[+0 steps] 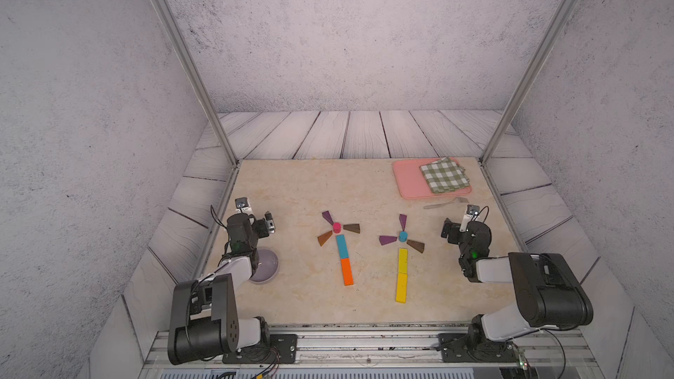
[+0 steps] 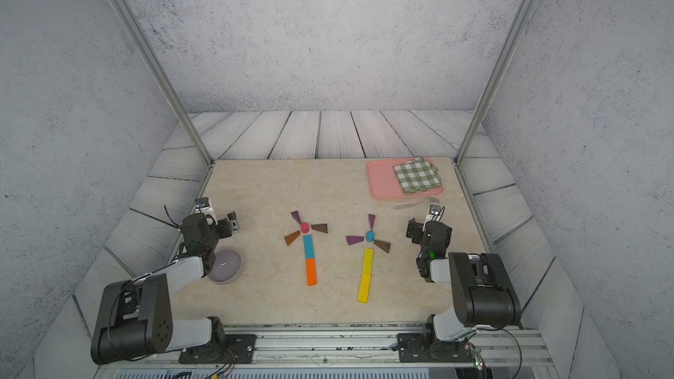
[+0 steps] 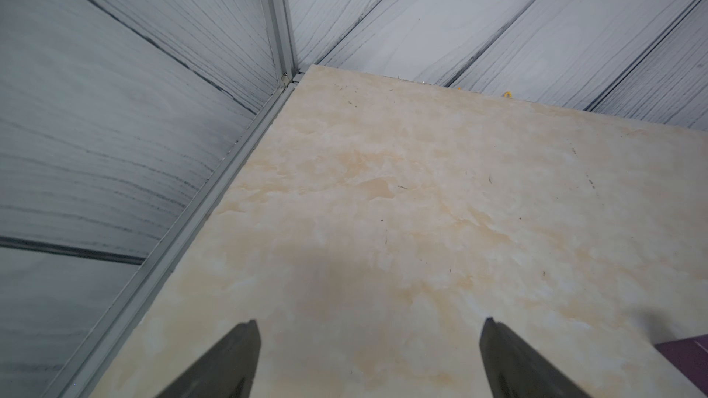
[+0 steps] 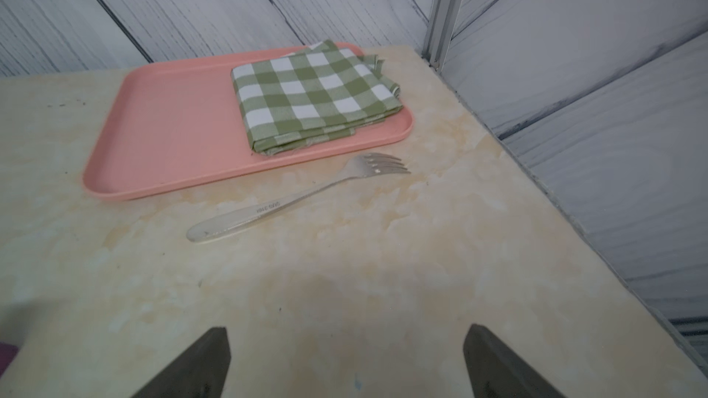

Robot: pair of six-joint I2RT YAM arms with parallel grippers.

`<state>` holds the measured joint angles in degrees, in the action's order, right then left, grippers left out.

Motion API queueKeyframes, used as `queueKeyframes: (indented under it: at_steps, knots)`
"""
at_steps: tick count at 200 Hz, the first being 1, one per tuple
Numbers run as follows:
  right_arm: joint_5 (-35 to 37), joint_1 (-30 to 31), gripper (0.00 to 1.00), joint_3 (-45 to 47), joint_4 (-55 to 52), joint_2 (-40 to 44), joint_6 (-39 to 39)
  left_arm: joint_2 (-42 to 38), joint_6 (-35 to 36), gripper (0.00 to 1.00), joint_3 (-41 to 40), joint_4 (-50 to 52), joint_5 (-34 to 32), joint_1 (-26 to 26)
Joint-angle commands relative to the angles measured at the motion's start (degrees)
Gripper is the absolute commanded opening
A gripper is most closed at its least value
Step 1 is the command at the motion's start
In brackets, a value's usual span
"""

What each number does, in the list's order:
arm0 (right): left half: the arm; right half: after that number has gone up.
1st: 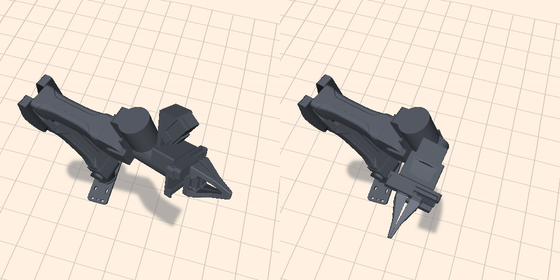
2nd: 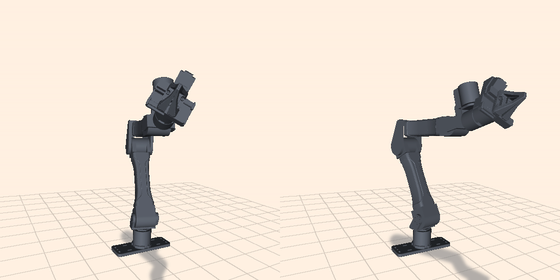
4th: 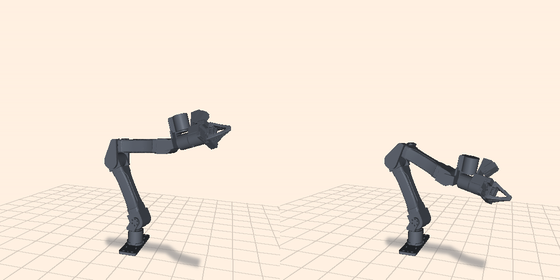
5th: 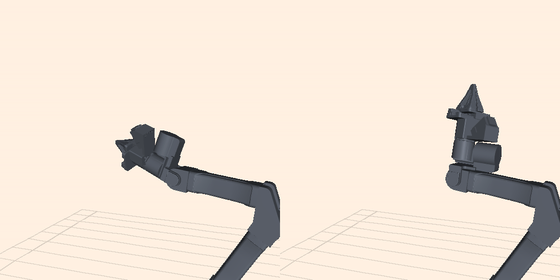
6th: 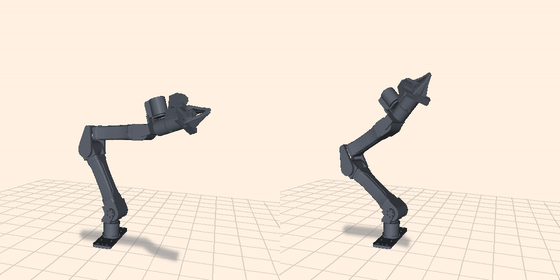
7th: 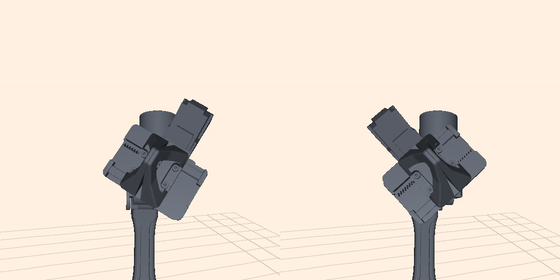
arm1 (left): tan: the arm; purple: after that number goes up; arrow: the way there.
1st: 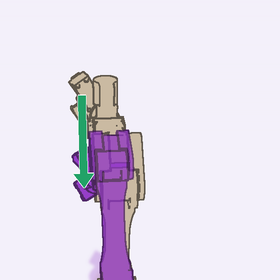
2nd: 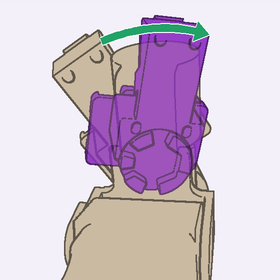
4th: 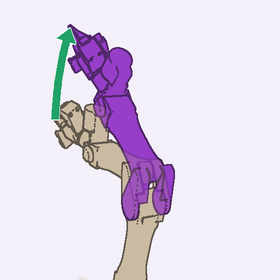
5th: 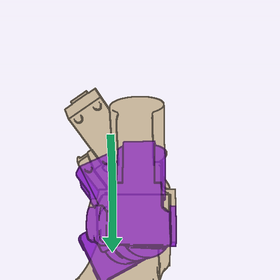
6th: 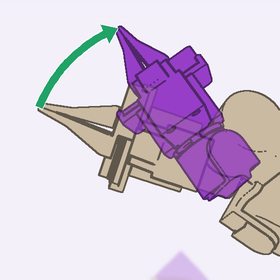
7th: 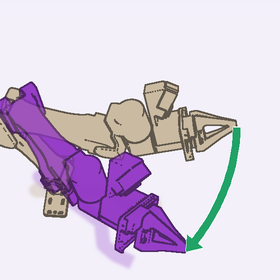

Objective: Assemble a small pinwheel with building blocks
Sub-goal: Reset both arms

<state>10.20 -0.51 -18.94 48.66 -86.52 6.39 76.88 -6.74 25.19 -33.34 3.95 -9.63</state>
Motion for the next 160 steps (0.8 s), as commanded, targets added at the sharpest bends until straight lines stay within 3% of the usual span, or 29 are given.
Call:
queueKeyframes:
  at_steps: [1,26,41,51,59,66,81,104,115,120,126,137,160]
  knots:
    - [-1.83,-0.10,0.99,-3.08,0.22,-0.55,0.16,0.68,-1.35,0.96,0.12,-2.09,2.78,-0.96]
    - [-2.71,-0.04,0.99,-5.41,-3.92,-0.88,-0.33,0.95,0.81,0.96,-0.28,-3.41,7.84,-0.87]
    - [-2.77,-0.01,0.99,-5.40,-4.00,-1.00,-0.27,0.86,-0.74,0.96,-1.07,-4.54,5.77,-0.97]
    - [-2.73,-0.04,0.99,-5.48,-4.61,-0.76,-0.27,5.32,-2.75,0.96,-3.65,-13.64,5.35,-1.17]
    - [-2.75,-0.01,0.99,-5.36,-4.05,-0.82,-0.32,8.63,-2.20,0.96,-4.31,-21.76,8.93,-1.20]
    - [-2.68,-0.04,0.99,-5.41,-4.43,-0.69,-0.27,8.43,-0.27,0.96,-2.58,-18.47,11.76,-0.90]
    - [-2.73,0.06,0.99,-5.55,-4.52,-0.76,-0.42,6.62,2.95,0.96,-0.20,-8.89,9.22,1.56]
    - [-2.90,0.12,0.99,-5.68,-4.89,-0.82,-0.51,14.43,3.60,0.96,-5.00,-28.68,11.64,2.33]
    - [-2.90,0.18,0.99,-5.75,-4.81,-0.81,-0.50,11.16,6.26,0.96,-0.34,-15.28,14.46,2.80]
    - [-2.83,0.16,0.99,-5.76,-4.93,-0.80,-0.56,10.28,8.28,0.96,1.30,-8.66,12.47,4.22]
    - [-2.81,0.16,0.99,-5.76,-4.81,-0.92,-0.55,11.46,8.00,0.96,0.68,-11.84,8.97,5.79]
    - [-2.81,0.23,0.99,-5.75,-4.83,-0.84,-0.53,12.87,7.04,0.96,-0.75,-17.45,8.39,5.62]
    - [-2.81,0.21,0.99,-5.75,-4.81,-0.86,-0.56,10.74,7.01,0.96,1.45,-9.13,7.17,5.39]
